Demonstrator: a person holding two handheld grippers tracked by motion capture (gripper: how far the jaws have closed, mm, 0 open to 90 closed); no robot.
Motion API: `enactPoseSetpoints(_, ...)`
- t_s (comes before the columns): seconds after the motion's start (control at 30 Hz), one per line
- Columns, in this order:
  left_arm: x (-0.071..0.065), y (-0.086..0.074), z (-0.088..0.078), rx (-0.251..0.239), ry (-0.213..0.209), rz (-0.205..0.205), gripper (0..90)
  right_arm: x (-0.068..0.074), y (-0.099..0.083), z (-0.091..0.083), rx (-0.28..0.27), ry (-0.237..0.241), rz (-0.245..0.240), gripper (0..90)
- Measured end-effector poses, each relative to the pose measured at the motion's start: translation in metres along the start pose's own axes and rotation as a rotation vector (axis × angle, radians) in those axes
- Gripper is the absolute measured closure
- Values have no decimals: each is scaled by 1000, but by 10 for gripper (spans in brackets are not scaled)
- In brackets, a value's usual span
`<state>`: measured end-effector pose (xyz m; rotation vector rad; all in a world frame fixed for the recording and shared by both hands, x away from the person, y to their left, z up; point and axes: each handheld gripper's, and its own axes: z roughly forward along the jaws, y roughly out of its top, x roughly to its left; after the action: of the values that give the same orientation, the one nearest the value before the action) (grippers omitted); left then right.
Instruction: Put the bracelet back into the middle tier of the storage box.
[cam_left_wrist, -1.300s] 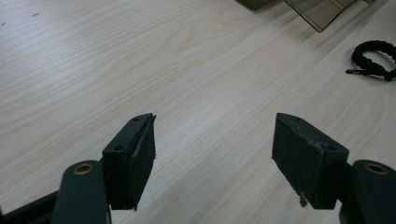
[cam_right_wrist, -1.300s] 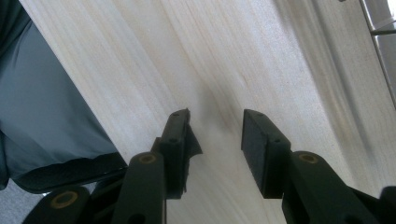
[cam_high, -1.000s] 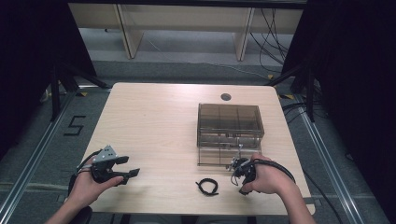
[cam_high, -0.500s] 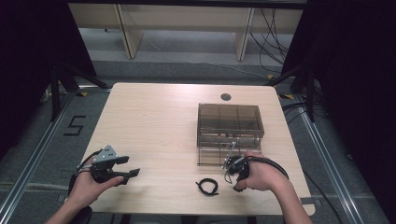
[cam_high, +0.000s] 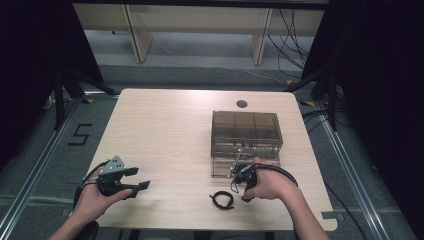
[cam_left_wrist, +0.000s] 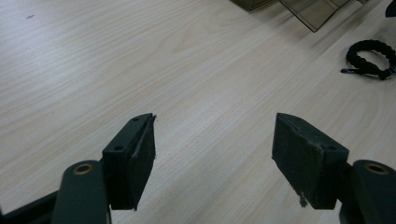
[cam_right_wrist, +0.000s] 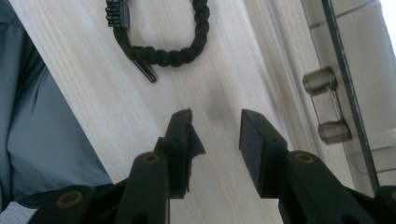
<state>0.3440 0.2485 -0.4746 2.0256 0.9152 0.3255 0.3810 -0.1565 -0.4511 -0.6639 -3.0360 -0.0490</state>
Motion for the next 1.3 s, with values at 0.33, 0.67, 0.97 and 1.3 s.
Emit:
enactPoseSetpoints(0.33,0,0,0,4,-3,0,301,-1,14,-2,-3,0,-30,660)
enactPoseSetpoints(0.67,0,0,1,4,1,1,301,2,27,1,11,2,-43,663)
enactPoseSetpoints(0.97,0,0,1,4,2,-1,301,4,38,5,32,7,-62,672)
enactPoseSetpoints(1.3,0,-1,2,1,0,-3,301,6,49,12,41,25,-59,687)
